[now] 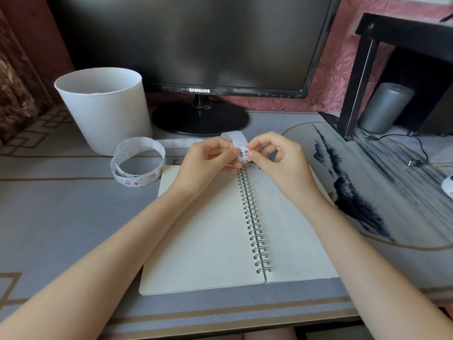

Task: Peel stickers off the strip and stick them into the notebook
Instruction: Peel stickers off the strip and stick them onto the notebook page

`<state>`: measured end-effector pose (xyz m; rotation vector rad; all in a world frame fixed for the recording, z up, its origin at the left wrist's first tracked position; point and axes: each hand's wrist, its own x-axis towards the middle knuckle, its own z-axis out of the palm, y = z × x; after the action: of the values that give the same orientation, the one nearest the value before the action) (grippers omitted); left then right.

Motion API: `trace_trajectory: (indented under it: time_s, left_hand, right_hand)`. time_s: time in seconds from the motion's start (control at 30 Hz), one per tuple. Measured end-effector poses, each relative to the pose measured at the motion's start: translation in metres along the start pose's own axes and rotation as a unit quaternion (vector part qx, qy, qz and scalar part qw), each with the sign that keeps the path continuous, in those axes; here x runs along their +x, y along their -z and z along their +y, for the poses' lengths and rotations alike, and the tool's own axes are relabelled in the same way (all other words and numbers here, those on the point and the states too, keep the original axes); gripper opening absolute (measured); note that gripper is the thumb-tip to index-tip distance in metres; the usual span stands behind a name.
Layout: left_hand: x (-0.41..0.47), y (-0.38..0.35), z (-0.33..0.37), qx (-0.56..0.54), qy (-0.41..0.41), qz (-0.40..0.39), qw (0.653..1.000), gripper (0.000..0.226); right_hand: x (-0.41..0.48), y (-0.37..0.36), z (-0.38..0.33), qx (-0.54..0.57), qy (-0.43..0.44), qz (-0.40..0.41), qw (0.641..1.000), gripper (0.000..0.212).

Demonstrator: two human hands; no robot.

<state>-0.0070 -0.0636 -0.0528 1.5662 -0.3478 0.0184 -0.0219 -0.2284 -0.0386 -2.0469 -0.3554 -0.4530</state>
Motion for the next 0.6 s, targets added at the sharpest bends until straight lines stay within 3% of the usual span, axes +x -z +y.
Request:
trace_trajectory:
  time_s: [0.6]
  left_hand:
    - [0.0003, -0.0003, -0.0032, 0.027, -0.019, -0.012, 0.999, 0.01]
  right_hand:
    - [-0.0027, 0.0028, -0.0071, -0.008, -0.017, -0.007, 1.0, 0.005]
